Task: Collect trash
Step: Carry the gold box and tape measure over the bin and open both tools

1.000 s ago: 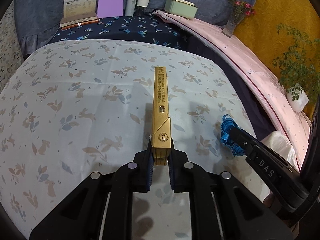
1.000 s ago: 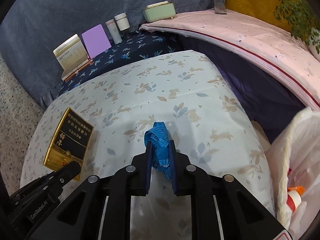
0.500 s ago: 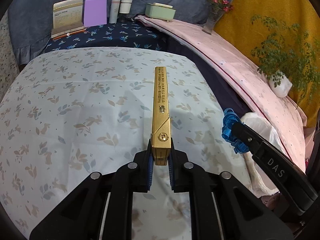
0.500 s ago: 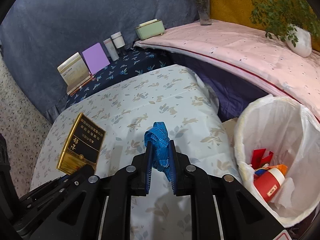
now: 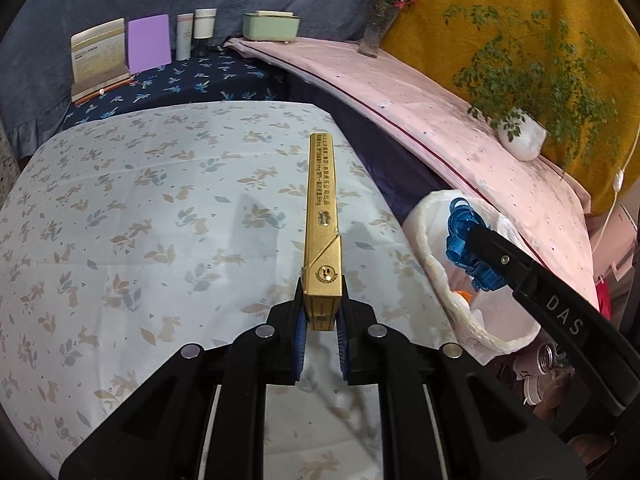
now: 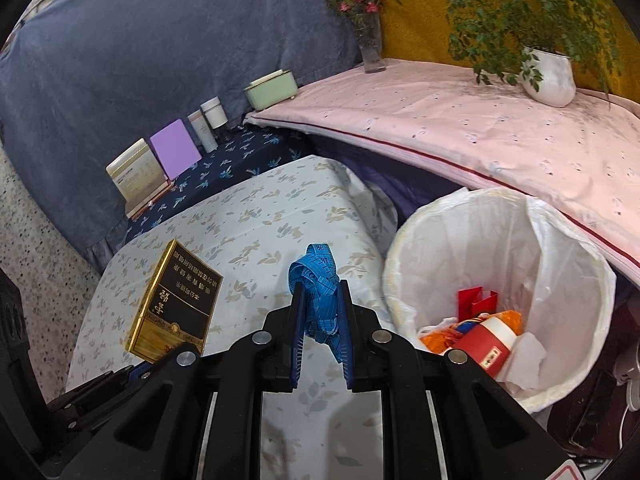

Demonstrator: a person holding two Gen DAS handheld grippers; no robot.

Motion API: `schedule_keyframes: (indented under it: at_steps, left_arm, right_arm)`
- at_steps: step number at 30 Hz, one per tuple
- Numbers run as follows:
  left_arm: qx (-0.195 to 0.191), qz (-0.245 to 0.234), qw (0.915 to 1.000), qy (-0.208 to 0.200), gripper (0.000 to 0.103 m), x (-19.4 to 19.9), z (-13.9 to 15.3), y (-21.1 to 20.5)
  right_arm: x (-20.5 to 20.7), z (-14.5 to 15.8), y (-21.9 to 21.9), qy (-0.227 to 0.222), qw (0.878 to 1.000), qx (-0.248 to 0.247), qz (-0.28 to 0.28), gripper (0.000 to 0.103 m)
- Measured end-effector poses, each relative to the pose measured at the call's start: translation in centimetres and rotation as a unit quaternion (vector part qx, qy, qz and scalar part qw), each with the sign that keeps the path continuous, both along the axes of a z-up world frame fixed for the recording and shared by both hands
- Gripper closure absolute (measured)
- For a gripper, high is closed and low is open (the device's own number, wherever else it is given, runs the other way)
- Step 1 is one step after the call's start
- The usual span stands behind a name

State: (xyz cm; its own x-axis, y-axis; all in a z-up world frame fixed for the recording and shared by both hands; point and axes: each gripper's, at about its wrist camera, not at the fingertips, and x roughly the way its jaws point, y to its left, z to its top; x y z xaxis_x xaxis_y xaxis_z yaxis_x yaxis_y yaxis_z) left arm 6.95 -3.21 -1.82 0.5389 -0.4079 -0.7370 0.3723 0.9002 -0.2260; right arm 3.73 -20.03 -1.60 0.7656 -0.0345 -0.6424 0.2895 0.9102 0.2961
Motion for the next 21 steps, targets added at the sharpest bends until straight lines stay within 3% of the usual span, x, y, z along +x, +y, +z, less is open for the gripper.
schedule_keyframes:
  at_steps: [21]
  left_arm:
    - [0.018, -0.075, 0.9970, -0.011, 0.091, -3.0, 0.1, -6.4]
  right_arm:
    - [-5.6, 0.4, -6.0, -0.017, 0.997, -0.003, -0.072, 0.088]
